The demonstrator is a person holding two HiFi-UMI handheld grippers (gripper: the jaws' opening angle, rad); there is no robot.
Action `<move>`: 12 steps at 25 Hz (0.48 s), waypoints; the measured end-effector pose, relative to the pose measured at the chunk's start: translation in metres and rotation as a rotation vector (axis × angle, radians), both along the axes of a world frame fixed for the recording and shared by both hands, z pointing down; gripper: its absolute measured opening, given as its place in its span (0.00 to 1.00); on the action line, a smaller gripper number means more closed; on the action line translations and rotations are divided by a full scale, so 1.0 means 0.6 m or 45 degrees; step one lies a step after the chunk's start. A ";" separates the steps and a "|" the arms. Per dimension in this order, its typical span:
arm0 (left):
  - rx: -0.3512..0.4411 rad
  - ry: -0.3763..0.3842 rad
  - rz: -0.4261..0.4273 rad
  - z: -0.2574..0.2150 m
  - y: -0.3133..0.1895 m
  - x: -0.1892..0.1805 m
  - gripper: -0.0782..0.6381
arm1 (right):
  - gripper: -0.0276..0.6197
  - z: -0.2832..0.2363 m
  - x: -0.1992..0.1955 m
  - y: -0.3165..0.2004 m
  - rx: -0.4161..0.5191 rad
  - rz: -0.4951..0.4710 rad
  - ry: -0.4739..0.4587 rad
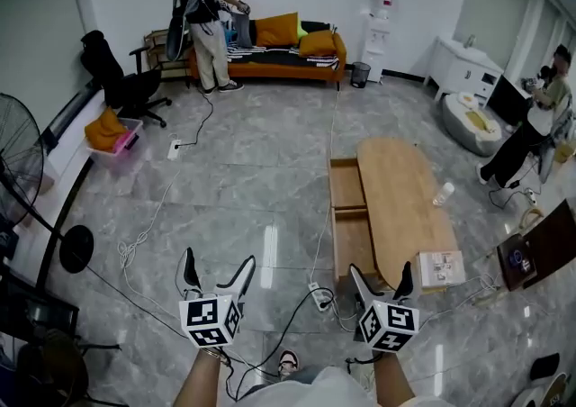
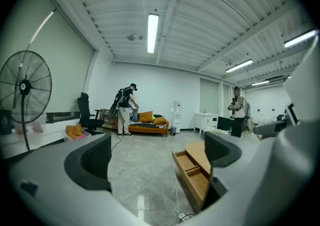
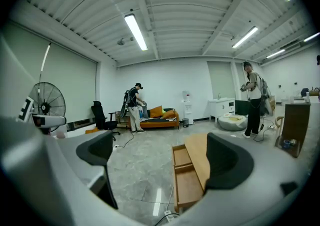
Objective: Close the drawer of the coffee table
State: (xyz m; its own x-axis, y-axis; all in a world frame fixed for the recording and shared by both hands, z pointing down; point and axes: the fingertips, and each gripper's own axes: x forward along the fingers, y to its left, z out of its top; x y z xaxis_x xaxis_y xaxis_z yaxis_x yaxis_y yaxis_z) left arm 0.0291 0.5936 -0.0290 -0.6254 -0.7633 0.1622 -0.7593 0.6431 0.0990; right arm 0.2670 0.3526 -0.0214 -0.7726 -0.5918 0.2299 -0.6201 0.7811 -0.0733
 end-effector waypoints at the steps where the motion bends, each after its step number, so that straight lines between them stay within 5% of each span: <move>1: -0.003 -0.002 -0.001 -0.002 -0.017 -0.014 0.91 | 0.95 0.001 -0.011 -0.016 -0.001 0.001 0.001; 12: -0.029 0.004 0.106 0.010 -0.167 -0.100 0.91 | 0.95 0.023 -0.048 -0.142 -0.041 0.133 0.003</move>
